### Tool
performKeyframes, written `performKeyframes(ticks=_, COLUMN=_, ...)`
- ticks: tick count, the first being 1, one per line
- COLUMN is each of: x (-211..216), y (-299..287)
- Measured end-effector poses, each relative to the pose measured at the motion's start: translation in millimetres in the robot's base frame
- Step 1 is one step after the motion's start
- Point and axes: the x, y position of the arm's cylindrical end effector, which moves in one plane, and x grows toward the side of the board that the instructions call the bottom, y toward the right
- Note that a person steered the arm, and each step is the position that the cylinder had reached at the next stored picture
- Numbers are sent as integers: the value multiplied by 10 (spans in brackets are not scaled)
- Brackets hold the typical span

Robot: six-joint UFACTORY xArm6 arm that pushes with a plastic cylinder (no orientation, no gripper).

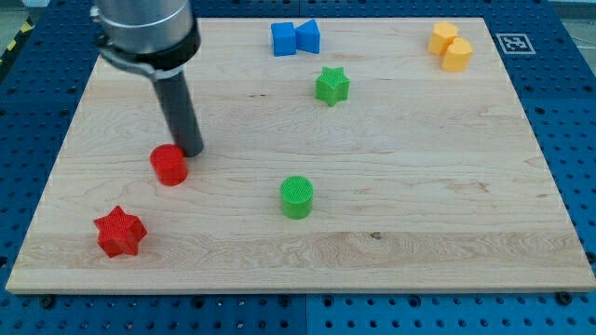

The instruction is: Reposition the green circle below the right center

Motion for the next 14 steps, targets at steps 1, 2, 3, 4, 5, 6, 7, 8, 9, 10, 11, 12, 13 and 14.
performKeyframes(ticks=1, x=389, y=-138)
performKeyframes(ticks=2, x=659, y=-221)
performKeyframes(ticks=3, x=532, y=-223)
performKeyframes(ticks=4, x=388, y=-174)
performKeyframes(ticks=5, x=372, y=-99)
performKeyframes(ticks=6, x=150, y=448)
performKeyframes(ticks=7, x=131, y=855)
performKeyframes(ticks=8, x=148, y=859)
performKeyframes(ticks=9, x=182, y=875)
performKeyframes(ticks=10, x=432, y=971)
performKeyframes(ticks=11, x=709, y=1108)
performKeyframes(ticks=12, x=880, y=1332)
performKeyframes(ticks=13, x=771, y=2046)
performKeyframes(ticks=14, x=432, y=2943)
